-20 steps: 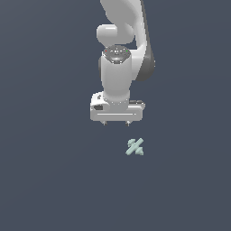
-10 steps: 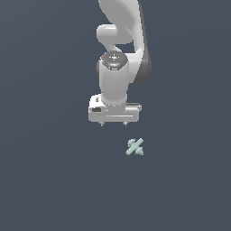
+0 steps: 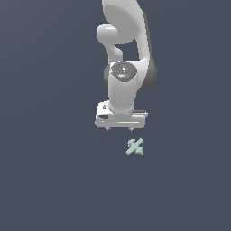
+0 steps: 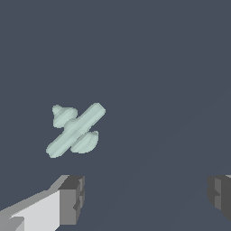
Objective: Pick up the object and move it to a goal position.
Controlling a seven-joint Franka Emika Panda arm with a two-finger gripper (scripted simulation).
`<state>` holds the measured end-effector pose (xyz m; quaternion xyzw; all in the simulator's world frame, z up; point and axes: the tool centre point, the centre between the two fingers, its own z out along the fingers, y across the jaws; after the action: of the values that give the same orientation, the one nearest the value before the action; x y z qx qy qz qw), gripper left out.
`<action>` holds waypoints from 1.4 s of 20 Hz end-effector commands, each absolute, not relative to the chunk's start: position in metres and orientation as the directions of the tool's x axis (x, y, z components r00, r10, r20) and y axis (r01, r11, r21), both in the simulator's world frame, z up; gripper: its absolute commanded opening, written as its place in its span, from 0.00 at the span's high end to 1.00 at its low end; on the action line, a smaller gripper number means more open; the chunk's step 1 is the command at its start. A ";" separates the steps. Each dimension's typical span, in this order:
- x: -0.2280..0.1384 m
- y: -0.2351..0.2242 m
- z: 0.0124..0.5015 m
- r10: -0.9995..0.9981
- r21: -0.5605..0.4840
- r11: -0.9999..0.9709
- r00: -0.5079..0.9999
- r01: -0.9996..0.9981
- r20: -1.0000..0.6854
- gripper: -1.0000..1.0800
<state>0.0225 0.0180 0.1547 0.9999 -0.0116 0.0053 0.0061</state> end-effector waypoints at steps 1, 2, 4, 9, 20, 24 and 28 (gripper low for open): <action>0.028 0.032 0.142 -0.035 0.010 -0.999 0.999 -0.035 0.009 0.04; 0.031 0.038 0.136 -0.041 0.010 -0.999 0.999 -0.041 0.008 0.04; 0.036 0.053 0.123 -0.054 0.008 -0.999 0.999 -0.054 0.006 0.04; 0.044 0.081 0.097 -0.081 0.003 -0.997 0.997 -0.081 0.003 0.04; 0.047 0.101 0.078 -0.098 0.000 -0.995 0.995 -0.098 -0.001 0.04; 0.047 0.101 0.069 -0.098 0.000 -0.995 0.995 -0.098 -0.001 0.04; 0.046 0.102 0.049 -0.099 0.000 -0.995 0.995 -0.099 0.000 0.04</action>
<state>0.0470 0.1014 0.0572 0.9988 -0.0494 0.0004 0.0000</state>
